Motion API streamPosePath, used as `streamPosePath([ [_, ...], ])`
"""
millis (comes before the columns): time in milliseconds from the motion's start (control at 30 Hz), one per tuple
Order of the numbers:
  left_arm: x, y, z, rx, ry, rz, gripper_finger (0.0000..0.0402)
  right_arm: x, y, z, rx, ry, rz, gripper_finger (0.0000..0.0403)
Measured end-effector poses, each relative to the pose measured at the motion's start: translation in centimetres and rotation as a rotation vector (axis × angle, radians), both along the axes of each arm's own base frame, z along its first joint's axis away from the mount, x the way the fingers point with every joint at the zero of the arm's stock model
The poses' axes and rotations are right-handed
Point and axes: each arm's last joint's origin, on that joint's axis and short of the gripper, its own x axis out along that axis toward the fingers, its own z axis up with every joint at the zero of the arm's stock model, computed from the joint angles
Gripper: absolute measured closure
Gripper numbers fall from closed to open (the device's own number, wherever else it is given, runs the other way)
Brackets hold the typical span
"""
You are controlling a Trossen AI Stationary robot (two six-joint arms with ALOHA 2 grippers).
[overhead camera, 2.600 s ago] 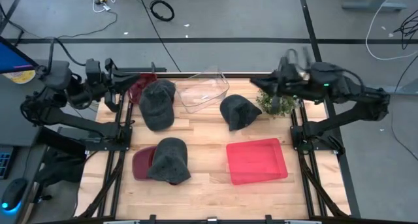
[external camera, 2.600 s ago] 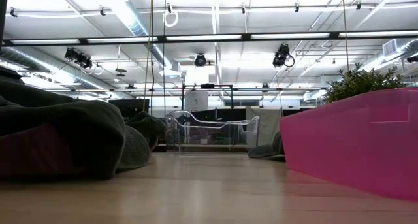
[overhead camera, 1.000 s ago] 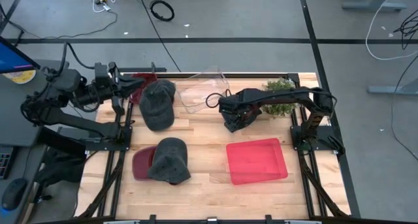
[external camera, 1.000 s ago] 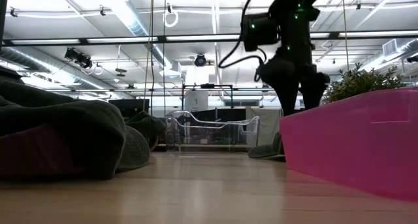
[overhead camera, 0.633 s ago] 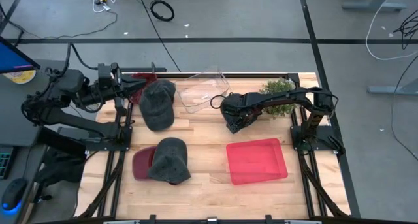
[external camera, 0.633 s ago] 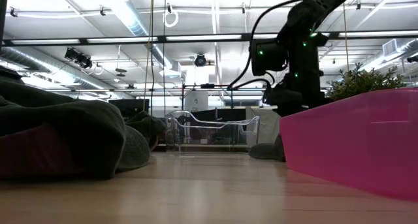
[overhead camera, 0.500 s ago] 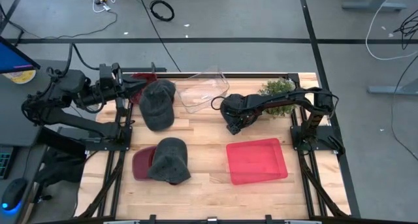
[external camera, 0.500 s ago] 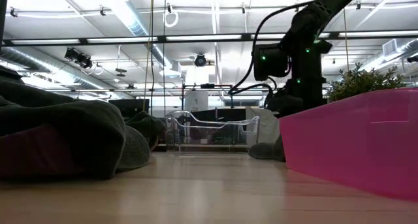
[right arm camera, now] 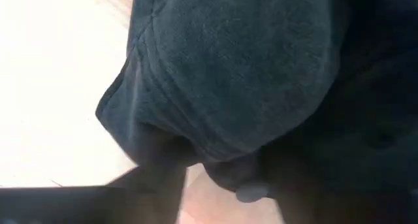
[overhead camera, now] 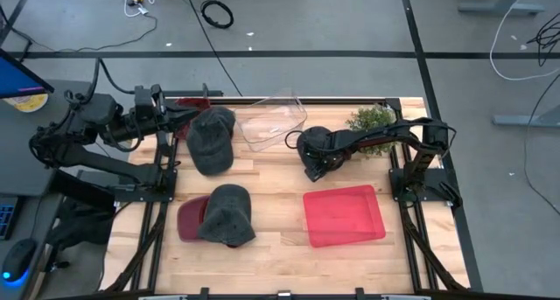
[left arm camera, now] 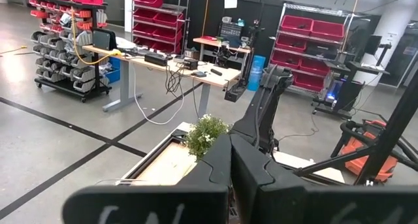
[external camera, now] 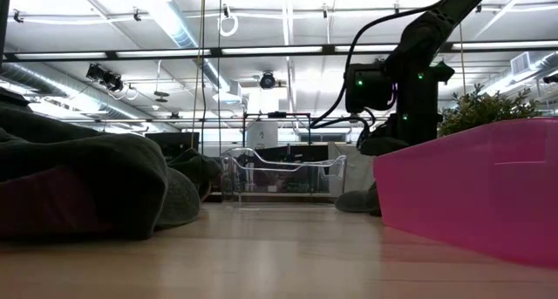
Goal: Pick & Place hat
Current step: Put the right black cap into the transparent bin
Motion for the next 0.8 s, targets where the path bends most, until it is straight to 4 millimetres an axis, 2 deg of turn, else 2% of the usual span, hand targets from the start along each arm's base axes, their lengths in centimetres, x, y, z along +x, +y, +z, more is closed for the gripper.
streamPosePath([
  [167,0.0,0.0,0.0,0.000,0.001,0.001,0.0399,-0.1,0.1,0.3,0.034,-0.013,-0.002,0.0363],
  [200,0.0,0.0,0.0,0.000,0.000,0.000,0.0399,-0.1,0.2,0.5,0.036,-0.021,0.010,0.0379],
  [300,0.0,0.0,0.0,0.000,0.001,0.000,0.0399,-0.6,0.7,1.3,0.041,-0.028,0.024,0.0379],
  [500,0.0,0.0,0.0,0.058,0.021,0.002,0.0399,-2.0,1.6,4.8,0.013,-0.076,0.042,0.0391],
  [800,0.4,0.0,-0.1,0.153,0.067,-0.002,0.0399,-4.3,3.4,11.0,-0.009,-0.320,0.109,0.0391],
])
